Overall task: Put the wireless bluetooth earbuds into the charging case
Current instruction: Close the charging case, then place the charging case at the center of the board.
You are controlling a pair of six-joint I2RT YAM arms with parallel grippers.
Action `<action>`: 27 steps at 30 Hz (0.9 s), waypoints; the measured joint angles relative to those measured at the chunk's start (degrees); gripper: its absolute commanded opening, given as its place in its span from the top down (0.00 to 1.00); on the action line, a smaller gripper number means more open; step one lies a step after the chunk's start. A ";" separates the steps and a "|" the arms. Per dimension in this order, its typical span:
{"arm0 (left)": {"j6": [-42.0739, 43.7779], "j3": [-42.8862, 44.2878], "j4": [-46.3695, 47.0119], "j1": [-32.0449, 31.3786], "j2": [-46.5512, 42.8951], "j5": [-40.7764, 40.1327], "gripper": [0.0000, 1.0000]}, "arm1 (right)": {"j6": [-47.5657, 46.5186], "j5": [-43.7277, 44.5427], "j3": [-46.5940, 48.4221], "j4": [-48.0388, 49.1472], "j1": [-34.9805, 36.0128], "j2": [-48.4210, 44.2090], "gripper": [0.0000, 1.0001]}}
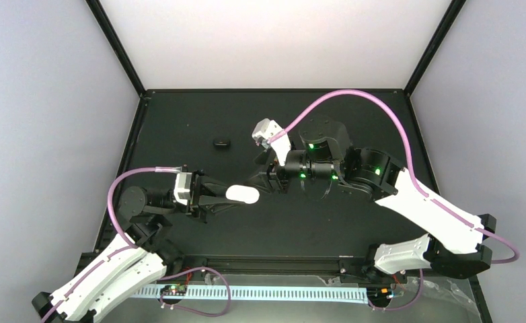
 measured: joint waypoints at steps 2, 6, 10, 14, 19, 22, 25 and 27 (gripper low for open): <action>0.00 0.00 0.00 -0.02 0.00 0.02 0.98 | -0.20 -0.28 0.00 0.00 -0.02 -0.02 0.41; 0.02 0.00 -0.02 -0.13 0.02 0.00 0.98 | -0.72 -1.01 0.00 -0.02 -0.17 -0.02 0.41; -0.02 0.02 -0.07 -0.17 0.09 -0.04 0.98 | -1.99 -0.04 0.00 -0.13 0.48 -0.02 0.41; -0.35 0.17 -0.07 -0.24 0.68 -0.02 0.98 | -3.72 2.80 0.00 -0.48 1.97 -0.02 0.41; -1.01 0.31 -0.15 -0.24 1.75 0.07 0.98 | -6.19 9.66 0.00 -0.72 4.92 -0.02 0.42; -1.64 0.33 -0.22 -0.42 2.03 0.59 0.98 | -7.76 14.78 0.00 -0.90 7.54 -0.02 0.42; -1.97 0.35 -0.33 -0.48 2.38 0.79 0.99 | -9.31 20.81 0.00 -0.90 10.27 0.02 0.42; -2.16 0.35 -0.57 -0.48 2.56 0.70 0.98 | -10.21 25.07 0.00 -0.87 12.00 0.20 0.42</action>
